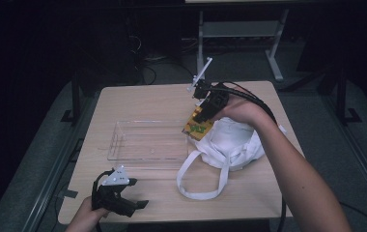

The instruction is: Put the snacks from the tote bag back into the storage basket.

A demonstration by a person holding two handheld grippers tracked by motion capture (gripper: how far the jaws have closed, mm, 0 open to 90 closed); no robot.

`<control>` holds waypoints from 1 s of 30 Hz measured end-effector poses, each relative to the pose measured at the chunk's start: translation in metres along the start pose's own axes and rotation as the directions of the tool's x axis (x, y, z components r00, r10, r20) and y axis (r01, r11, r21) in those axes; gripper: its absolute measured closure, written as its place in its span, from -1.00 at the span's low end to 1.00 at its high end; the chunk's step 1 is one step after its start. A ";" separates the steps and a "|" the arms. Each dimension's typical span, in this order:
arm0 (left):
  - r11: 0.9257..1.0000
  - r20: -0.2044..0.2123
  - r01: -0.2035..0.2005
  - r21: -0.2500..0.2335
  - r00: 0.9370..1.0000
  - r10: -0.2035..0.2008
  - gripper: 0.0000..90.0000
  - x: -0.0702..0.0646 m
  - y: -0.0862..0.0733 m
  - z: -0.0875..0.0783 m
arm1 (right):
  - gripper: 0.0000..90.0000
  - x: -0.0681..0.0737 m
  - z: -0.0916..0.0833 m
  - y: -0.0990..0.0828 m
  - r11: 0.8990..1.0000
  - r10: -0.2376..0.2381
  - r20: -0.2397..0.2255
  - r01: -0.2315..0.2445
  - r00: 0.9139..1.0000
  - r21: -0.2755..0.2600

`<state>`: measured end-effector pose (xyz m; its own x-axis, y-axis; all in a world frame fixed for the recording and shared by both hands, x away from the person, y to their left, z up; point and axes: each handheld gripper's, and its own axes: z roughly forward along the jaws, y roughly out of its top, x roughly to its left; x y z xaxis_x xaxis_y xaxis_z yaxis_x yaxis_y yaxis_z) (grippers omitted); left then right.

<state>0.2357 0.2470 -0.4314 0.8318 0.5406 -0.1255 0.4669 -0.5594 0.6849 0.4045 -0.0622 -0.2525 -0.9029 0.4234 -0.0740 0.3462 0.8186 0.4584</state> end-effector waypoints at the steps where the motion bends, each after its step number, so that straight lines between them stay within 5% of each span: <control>1: 1.000 0.001 0.001 -0.001 1.000 -0.001 -0.71 0.000 0.000 0.000 | 0.15 0.001 0.001 0.001 1.000 -0.006 -0.001 0.006 1.000 -0.003; 30: 1.000 0.004 0.008 -0.007 1.000 -0.008 -0.71 -0.001 -0.001 0.000 | 0.15 0.030 0.029 0.035 0.991 -0.129 -0.067 0.131 0.989 0.028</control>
<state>0.2341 0.2469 -0.4314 0.8295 0.5422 -0.1338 0.4712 -0.5508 0.6889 0.3973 -0.0099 -0.2649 -0.9550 0.2874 -0.0734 0.2319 0.8777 0.4194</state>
